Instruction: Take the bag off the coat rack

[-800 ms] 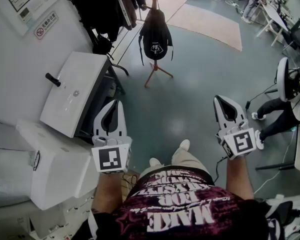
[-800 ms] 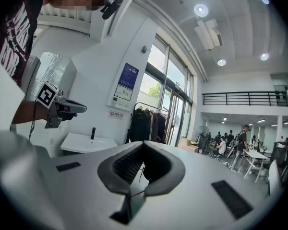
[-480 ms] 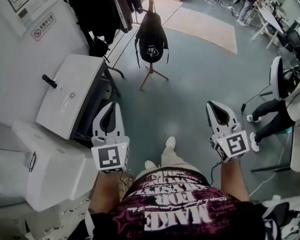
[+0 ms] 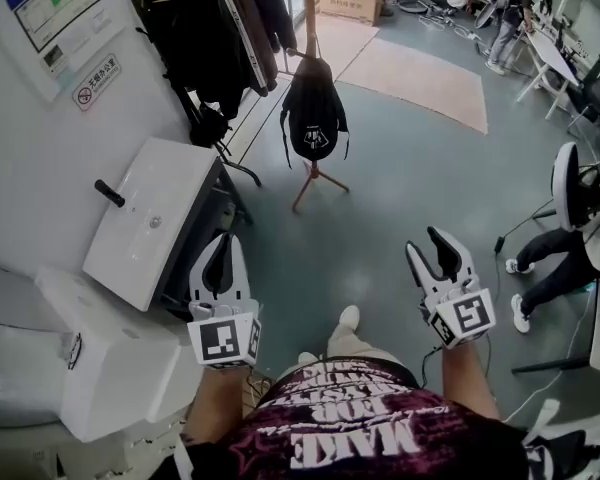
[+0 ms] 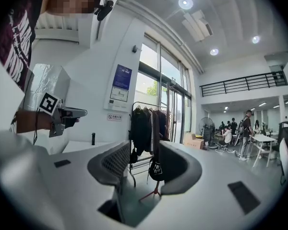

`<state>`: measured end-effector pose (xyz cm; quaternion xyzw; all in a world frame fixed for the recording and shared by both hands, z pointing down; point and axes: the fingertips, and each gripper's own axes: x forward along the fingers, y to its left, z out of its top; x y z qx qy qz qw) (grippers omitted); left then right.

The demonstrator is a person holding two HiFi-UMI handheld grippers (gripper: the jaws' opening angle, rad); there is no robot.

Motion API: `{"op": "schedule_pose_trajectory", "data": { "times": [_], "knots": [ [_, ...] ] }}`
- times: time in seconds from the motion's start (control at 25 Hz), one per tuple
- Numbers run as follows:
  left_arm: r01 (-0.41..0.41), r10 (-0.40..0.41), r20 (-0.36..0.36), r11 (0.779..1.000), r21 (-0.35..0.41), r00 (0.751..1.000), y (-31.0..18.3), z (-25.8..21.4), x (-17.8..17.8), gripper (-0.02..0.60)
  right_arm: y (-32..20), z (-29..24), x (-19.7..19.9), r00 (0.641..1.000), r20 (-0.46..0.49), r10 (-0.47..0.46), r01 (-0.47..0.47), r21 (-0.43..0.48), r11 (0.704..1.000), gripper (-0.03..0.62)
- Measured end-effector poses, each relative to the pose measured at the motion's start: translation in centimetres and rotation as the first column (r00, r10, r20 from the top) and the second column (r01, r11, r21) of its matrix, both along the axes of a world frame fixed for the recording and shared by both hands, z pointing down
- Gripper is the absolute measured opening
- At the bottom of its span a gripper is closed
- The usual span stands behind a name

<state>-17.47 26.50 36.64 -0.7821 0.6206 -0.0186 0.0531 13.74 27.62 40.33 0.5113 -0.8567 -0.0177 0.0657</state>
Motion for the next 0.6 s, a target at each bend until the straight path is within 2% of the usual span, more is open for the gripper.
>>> {"op": "schedule_pose_trajectory", "data": {
  "times": [0.08, 0.28, 0.36, 0.48, 0.6],
  "knots": [
    [0.004, -0.004, -0.007, 1.000, -0.001, 1.000, -1.5, 0.1, 0.0, 0.012, -1.9, 0.1, 0.4, 1.000, -0.011, -0.003, 0.003, -0.002, 1.000, 0.201],
    [-0.036, 0.036, -0.003, 0.999, -0.031, 0.999, -5.6, 0.5, 1.4, 0.098, -6.7, -0.5, 0.7, 0.999, -0.024, -0.026, 0.026, 0.010, 1.000, 0.217],
    [-0.065, 0.063, -0.043, 0.997, -0.046, 0.997, -7.3, 0.6, 2.2, 0.117, -8.4, -0.6, 0.9, 0.999, -0.019, -0.035, 0.035, 0.009, 0.999, 0.218],
    [-0.117, 0.106, -0.143, 0.991, -0.070, 0.984, -9.5, 0.9, 3.3, 0.163, -10.6, -0.5, 1.5, 0.999, -0.012, -0.045, 0.045, 0.009, 0.999, 0.222],
    [-0.111, 0.097, -0.168, 0.991, -0.075, 0.981, -11.0, 0.9, 3.9, 0.167, -12.3, -0.6, 2.6, 0.999, -0.007, -0.048, 0.048, 0.004, 0.999, 0.222]
  ]
}}
